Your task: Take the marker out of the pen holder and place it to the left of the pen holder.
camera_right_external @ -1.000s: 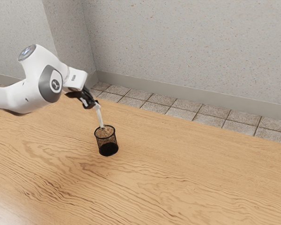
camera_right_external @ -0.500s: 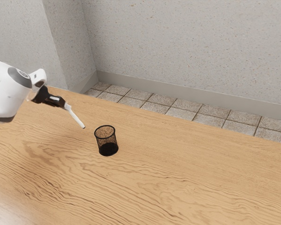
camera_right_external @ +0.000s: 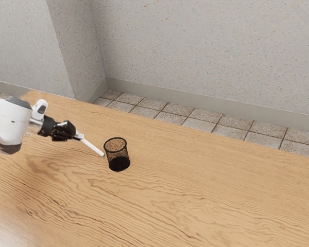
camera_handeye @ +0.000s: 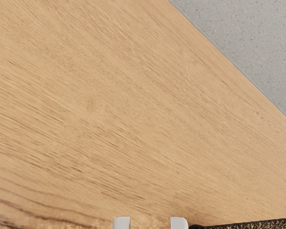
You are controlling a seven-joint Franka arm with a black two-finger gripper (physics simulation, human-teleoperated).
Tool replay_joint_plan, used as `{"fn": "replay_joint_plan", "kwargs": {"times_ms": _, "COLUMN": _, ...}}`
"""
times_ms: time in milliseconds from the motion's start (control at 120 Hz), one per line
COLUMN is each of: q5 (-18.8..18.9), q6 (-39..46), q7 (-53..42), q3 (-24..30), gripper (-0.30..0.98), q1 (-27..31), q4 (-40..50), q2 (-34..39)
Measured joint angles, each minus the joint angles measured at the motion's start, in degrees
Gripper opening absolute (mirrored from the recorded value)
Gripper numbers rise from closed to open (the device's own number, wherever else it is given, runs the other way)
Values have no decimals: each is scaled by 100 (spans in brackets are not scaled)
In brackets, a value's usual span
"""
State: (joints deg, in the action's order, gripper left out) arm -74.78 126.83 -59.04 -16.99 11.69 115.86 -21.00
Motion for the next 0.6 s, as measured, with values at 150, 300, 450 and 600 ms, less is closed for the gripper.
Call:
{"fn": "replay_joint_plan", "kwargs": {"times_ms": 150, "q5": -47, "q6": -194, "q7": 255, "q3": 75, "gripper": -6, "q1": 105, "q4": -21, "q2": -206}}
{"fn": "replay_joint_plan", "kwargs": {"times_ms": 300, "q5": -70, "q6": -313, "q7": 436, "q3": 115, "gripper": 6, "q1": 194, "q4": -196, "q2": -417}}
{"fn": "replay_joint_plan", "kwargs": {"times_ms": 450, "q5": -3, "q6": -398, "q7": 552, "q3": 118, "gripper": 23, "q1": 374, "q4": -227, "q2": -496}}
{"fn": "replay_joint_plan", "kwargs": {"times_ms": 600, "q5": 110, "q6": -438, "q7": 644, "q3": 118, "gripper": 36, "q1": 419, "q4": -307, "q2": -599}}
